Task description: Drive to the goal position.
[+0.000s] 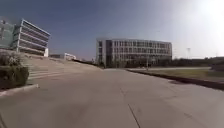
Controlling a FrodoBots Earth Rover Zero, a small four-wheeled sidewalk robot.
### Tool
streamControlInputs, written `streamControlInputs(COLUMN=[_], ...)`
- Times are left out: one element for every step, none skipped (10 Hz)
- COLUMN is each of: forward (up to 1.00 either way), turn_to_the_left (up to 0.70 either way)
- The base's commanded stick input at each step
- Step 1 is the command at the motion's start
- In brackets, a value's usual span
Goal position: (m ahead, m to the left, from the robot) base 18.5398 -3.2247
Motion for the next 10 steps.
streamControlInputs(forward=[0.7,0.7,0.7,0.7,0.7,0.7,0.7,0.7,0.7,0.7], turn_to_the_left=[0.0,0.0,0.0,0.0,0.0,0.0,0.0,0.0,0.0,0.0])
